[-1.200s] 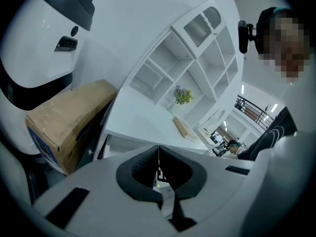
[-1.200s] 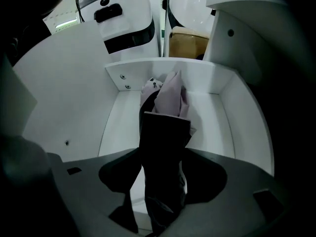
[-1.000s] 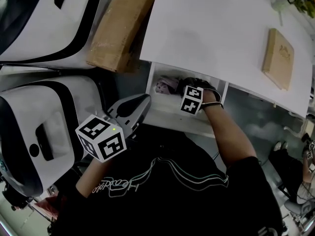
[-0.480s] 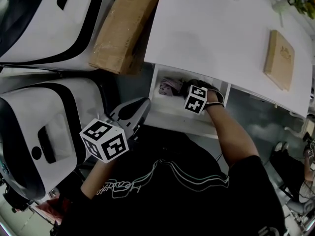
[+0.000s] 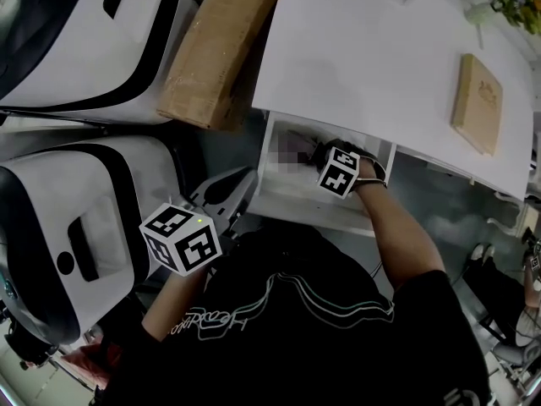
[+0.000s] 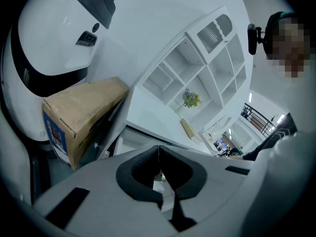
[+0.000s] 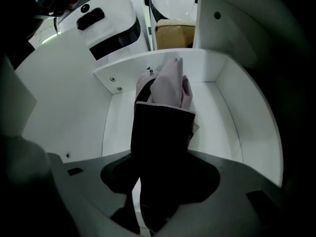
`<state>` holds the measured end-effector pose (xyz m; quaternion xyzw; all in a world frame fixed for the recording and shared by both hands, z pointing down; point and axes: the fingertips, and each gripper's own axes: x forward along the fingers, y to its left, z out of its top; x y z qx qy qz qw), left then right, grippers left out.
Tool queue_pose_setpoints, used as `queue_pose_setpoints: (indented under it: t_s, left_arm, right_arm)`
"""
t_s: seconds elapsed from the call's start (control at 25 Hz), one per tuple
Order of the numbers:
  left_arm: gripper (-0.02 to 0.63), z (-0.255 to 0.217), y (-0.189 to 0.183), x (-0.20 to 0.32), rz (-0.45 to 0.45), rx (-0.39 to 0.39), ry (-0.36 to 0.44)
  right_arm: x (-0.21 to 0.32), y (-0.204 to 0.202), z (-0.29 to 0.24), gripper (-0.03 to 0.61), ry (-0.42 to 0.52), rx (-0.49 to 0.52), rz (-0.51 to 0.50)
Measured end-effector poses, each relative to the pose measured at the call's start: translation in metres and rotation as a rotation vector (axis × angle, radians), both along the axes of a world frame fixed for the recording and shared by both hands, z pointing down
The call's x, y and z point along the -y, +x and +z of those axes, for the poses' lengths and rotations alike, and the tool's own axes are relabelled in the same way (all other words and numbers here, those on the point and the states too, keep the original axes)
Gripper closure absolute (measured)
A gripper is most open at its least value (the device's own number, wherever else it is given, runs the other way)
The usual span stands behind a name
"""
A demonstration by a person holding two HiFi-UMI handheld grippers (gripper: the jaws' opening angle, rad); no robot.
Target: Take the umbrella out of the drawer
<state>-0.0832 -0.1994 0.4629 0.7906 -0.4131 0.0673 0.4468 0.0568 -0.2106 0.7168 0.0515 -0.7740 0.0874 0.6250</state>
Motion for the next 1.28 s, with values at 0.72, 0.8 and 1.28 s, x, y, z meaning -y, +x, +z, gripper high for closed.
queue_pose_setpoints:
  t_s: [0.72, 0.8, 1.28]
  left_arm:
    - [0.592, -0.082, -0.004, -0.076, 0.092, -0.032, 0.114]
    - [0.592, -0.094, -0.004, -0.092, 0.103, -0.037, 0.135]
    - [0.594, -0.160, 0.003, -0.165, 0.173, -0.048, 0.300]
  right_arm:
    - [-0.045, -0.005, -0.161, 0.362, 0.237, 0.149, 0.205]
    - [-0.053, -0.008, -0.189, 0.361, 0.289, 0.174, 0.227]
    - [-0.131, -0.032, -0.338, 0.361, 0.411, 0.613, 0.542]
